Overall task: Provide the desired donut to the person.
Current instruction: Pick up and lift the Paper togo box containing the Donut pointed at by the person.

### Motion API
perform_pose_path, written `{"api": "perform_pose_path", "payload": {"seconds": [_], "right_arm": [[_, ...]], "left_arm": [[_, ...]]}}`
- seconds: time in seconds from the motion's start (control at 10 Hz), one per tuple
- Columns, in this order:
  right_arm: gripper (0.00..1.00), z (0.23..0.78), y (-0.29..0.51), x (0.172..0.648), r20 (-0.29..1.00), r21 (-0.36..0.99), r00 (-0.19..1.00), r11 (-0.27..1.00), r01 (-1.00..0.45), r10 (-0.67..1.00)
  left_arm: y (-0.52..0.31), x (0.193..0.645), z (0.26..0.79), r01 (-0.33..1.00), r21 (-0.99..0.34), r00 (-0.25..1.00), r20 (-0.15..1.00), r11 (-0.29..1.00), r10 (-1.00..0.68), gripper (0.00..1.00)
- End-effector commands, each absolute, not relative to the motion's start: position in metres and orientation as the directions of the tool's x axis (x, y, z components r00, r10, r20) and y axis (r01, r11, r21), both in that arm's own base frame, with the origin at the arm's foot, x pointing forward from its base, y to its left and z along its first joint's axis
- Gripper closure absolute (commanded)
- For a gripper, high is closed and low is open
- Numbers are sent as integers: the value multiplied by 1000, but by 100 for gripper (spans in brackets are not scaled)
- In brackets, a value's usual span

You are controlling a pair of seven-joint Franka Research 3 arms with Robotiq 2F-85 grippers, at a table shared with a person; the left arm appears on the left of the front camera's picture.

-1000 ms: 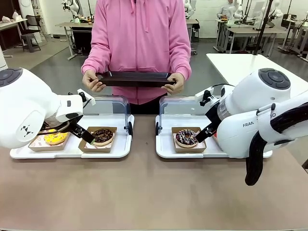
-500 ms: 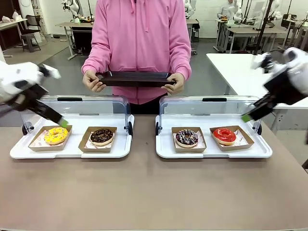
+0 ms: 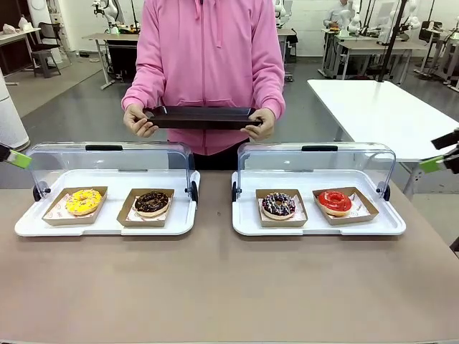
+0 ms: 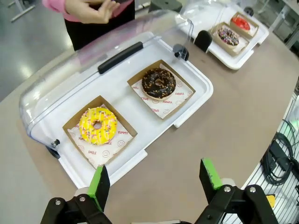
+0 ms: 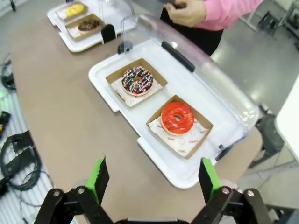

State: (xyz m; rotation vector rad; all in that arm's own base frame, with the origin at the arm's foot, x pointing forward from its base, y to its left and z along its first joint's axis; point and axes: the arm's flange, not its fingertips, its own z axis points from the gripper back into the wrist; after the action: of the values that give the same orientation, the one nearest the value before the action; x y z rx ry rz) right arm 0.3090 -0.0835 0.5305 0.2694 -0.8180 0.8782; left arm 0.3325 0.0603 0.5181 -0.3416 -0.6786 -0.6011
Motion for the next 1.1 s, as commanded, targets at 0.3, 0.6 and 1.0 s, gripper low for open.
{"api": "perform_pose_path", "payload": {"seconds": [0.3, 0.6, 1.0], "right_arm": [[0, 468, -80, 292, 802, -83, 284, 569, -818, 526], [0, 467, -80, 301, 832, -100, 241, 562, -821, 500], [0, 468, -81, 299, 855, -149, 186, 571, -807, 485]], "left_arm": [[91, 310, 463, 622, -139, 559, 768, 771, -313, 0], [93, 316, 461, 625, -142, 538, 791, 768, -292, 0], [101, 321, 461, 628, -141, 516, 812, 765, -274, 0]]}}
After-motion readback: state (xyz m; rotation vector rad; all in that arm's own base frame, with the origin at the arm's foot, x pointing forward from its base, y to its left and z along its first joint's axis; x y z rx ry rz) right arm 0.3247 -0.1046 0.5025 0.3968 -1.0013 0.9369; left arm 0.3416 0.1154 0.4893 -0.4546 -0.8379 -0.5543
